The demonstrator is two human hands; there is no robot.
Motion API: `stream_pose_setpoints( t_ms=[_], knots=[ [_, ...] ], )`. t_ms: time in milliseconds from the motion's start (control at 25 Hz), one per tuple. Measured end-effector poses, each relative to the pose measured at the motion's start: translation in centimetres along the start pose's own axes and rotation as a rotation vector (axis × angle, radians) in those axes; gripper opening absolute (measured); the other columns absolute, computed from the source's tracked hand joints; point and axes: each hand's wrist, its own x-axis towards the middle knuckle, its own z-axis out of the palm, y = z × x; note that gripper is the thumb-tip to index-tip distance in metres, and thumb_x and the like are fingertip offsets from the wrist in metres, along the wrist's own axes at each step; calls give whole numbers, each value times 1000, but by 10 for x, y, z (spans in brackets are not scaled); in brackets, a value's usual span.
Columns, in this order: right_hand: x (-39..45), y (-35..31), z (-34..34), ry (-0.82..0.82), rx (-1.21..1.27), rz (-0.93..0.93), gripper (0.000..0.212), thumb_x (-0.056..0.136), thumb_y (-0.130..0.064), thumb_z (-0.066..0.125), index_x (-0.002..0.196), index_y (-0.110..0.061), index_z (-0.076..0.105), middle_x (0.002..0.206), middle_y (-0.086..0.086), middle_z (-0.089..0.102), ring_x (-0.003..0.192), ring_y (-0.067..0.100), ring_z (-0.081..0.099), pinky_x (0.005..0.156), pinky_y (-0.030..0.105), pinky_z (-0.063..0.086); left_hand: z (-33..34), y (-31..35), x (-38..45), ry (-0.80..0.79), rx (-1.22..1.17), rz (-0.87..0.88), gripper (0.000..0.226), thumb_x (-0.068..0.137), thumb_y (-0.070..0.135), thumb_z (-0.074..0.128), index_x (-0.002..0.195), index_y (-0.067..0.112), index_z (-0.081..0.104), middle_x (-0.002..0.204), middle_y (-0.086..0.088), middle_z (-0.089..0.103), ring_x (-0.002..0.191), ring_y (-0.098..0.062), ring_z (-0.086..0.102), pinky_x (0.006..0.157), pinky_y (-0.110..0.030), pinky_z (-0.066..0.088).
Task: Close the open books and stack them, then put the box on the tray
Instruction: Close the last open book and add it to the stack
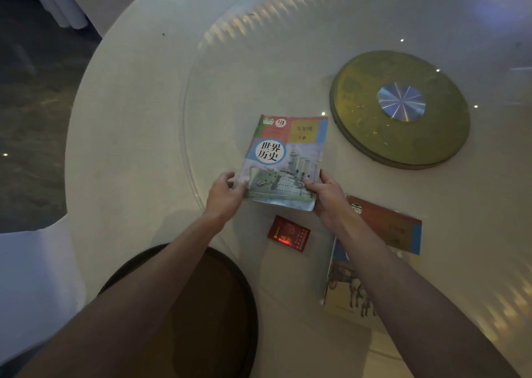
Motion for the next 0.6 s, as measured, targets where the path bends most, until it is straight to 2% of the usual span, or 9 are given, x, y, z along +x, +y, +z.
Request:
stream_pose_setpoints(
  t_ms=[120,240,320,440,480,600],
  knots=[
    [-24,-8,-16,-23,-12,-30,41,101,5,49,138,-11,57,122,13,73,94,24,77,69,38,66,3,24,-6,-39,-188,-100,59,95,38,63,143,6,50,125,-9,64,108,-24,65,91,-41,57],
    [-57,-10,-36,-1,-135,-69,38,103,0,51,137,-14,59,123,15,74,103,31,75,83,46,64,25,46,-25,-143,-364,-76,36,99,29,61,126,5,61,117,-11,72,95,-23,72,83,-40,61],
    [-77,-8,-55,54,-215,-105,30,103,-10,53,131,-16,61,126,16,73,112,35,72,94,53,60,49,51,-45,-160,-310,-27,29,101,23,59,123,6,60,114,-10,72,90,-20,72,73,-32,61],
    [-105,-4,-92,178,-307,-119,31,97,-30,55,126,-23,63,128,10,71,119,34,67,105,59,52,90,53,-71,-170,-180,54,34,100,24,60,127,3,58,119,-12,71,100,-25,71,79,-39,61],
    [-114,-1,-107,221,-317,-120,29,96,-30,55,122,-21,65,126,12,72,118,35,68,105,61,51,104,53,-78,-193,-162,70,34,100,23,60,127,4,58,120,-12,71,102,-25,70,80,-39,60],
    [-136,11,-151,322,-298,-101,19,102,-21,55,106,-12,72,114,22,75,108,41,72,97,66,55,138,57,-102,-269,-118,62,32,100,18,56,130,5,57,121,-9,69,103,-22,66,67,-25,54]
  ],
)
